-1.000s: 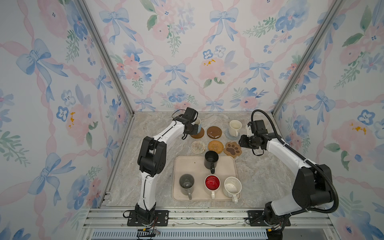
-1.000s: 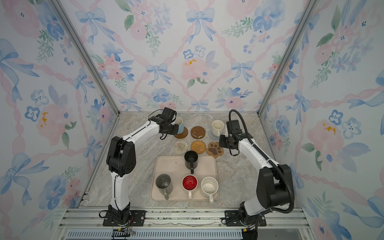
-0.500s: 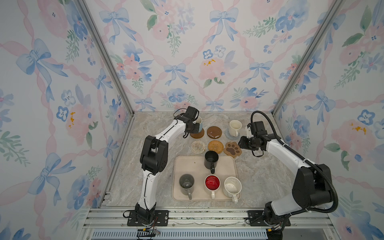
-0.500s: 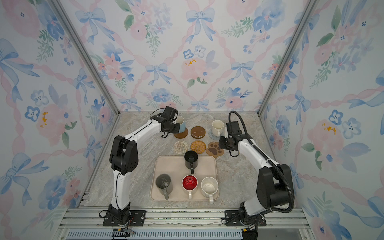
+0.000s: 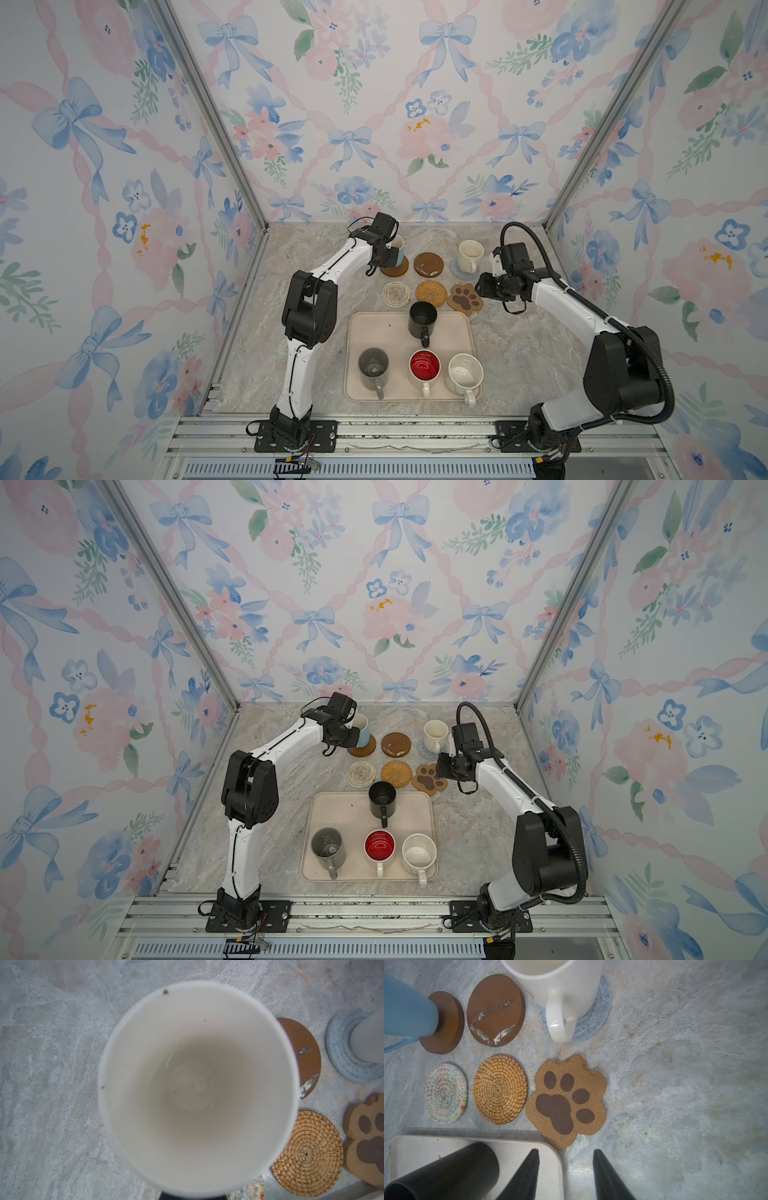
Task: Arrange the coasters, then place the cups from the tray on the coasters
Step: 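Lower the blue-handled mug onto the dark brown wooden coaster with the left gripper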
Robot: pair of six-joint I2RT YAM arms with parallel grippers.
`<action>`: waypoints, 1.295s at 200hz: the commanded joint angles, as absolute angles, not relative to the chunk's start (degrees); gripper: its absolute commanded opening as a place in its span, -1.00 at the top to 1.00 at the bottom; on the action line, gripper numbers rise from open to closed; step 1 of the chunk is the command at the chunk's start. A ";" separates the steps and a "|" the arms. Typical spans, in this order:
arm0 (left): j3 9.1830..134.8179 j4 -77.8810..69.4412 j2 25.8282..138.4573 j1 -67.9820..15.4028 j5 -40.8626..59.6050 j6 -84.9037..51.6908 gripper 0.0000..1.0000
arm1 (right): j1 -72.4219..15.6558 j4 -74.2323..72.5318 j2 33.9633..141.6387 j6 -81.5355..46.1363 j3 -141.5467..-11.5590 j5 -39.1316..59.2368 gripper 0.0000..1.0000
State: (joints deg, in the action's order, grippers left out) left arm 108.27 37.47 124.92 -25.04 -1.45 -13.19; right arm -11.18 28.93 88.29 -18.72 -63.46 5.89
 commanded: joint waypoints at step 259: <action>110.05 37.18 124.04 -24.96 -0.65 -12.03 0.07 | -10.37 28.71 88.83 -20.33 -63.19 7.65 0.04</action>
